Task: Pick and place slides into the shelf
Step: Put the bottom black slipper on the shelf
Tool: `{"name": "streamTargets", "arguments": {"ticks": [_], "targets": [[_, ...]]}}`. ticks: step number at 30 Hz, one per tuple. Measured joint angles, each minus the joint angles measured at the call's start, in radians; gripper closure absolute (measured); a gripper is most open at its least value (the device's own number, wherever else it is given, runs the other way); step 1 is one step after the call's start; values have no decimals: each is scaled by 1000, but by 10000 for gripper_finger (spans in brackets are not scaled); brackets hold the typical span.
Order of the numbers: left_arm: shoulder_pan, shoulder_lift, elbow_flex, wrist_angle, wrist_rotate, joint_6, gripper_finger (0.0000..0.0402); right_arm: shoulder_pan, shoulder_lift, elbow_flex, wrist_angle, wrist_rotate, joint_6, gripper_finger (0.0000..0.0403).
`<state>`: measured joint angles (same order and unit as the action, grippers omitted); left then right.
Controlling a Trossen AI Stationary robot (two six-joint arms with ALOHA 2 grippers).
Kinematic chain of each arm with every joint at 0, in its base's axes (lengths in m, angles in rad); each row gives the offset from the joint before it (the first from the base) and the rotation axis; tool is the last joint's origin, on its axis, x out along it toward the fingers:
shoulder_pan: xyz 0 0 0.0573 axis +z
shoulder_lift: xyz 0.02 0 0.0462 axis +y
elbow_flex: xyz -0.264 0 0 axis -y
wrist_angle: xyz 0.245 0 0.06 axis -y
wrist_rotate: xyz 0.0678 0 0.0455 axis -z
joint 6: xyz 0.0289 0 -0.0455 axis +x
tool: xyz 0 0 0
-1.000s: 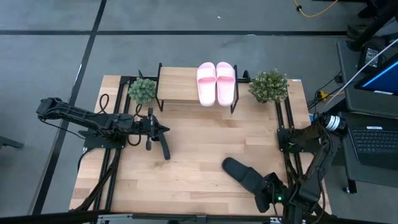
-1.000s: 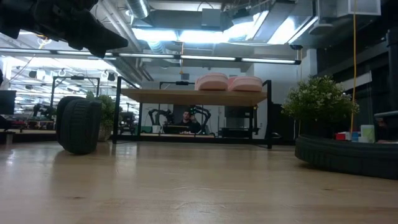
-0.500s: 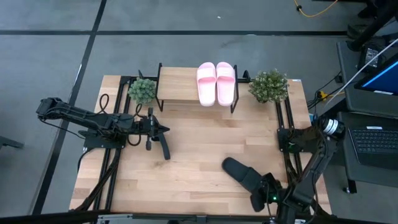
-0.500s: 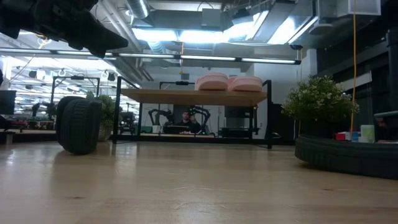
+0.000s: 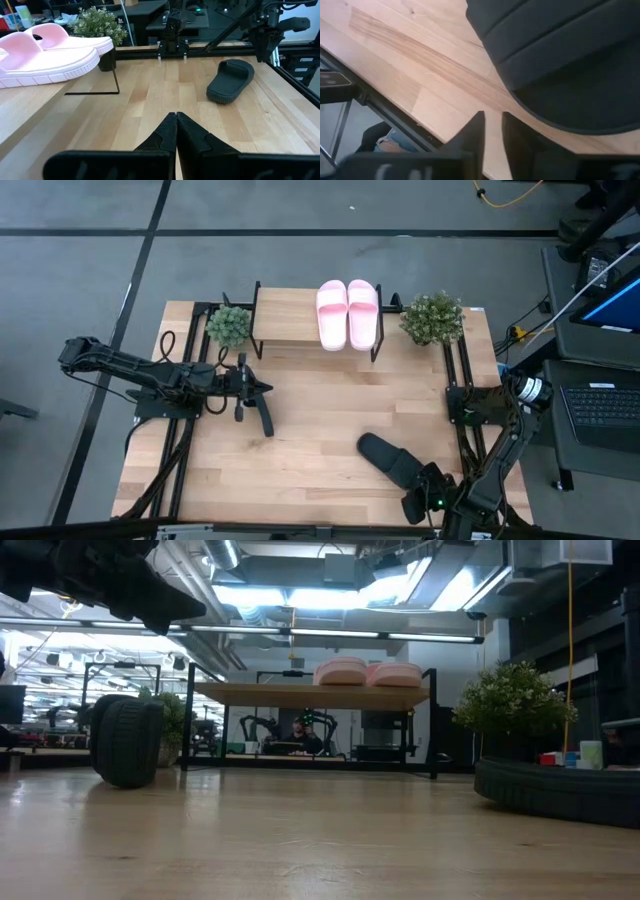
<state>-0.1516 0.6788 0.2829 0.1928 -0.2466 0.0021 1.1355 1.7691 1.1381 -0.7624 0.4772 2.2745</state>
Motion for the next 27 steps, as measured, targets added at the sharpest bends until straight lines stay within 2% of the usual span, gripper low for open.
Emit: {"name": "streamTargets", "arguments": {"ticks": [5,10,20,24,27], "targets": [[0,0,0,0,0,-1,401,-5,0,0,-29,4,0,278],[0,0,0,0,0,-1,401,-19,0,0,-41,4,0,246],[0,0,0,0,0,-1,401,-67,-1,0,-41,-7,0,226],[0,0,0,0,1,-1,401,-71,-1,0,-36,-102,47,226],[0,0,0,-3,1,0,401,-71,-1,0,-33,-110,50,226]]}}
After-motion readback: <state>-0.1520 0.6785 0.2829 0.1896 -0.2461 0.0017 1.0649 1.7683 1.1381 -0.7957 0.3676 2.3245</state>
